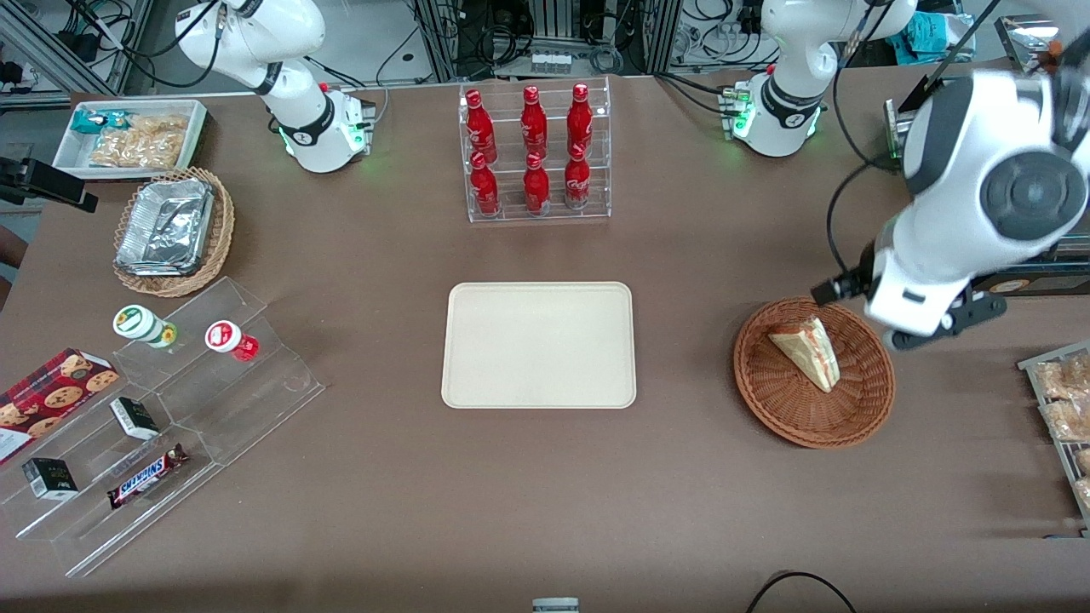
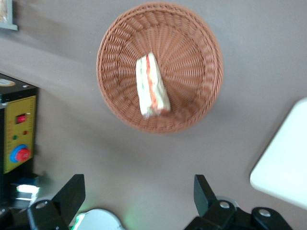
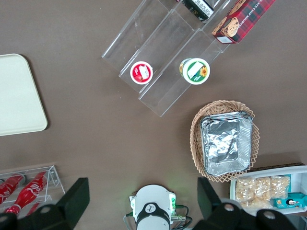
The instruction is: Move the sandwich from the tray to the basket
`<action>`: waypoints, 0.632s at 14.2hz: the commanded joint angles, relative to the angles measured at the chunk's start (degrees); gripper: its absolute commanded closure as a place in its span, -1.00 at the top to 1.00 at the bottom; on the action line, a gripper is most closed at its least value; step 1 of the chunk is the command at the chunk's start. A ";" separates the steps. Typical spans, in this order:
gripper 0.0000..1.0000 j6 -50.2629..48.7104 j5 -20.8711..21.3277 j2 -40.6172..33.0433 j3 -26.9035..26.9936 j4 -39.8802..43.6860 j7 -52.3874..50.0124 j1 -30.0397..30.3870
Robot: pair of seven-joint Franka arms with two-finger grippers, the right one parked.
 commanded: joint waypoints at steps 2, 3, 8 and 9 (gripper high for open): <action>1.00 -10.26 -1.39 -2.96 -0.38 6.02 5.89 0.14; 1.00 -12.29 -2.18 -2.70 -0.38 8.84 5.98 0.14; 1.00 -8.37 -2.63 -0.85 -0.56 11.07 5.80 0.14; 1.00 -8.97 -2.89 -1.20 -0.47 10.80 5.81 0.40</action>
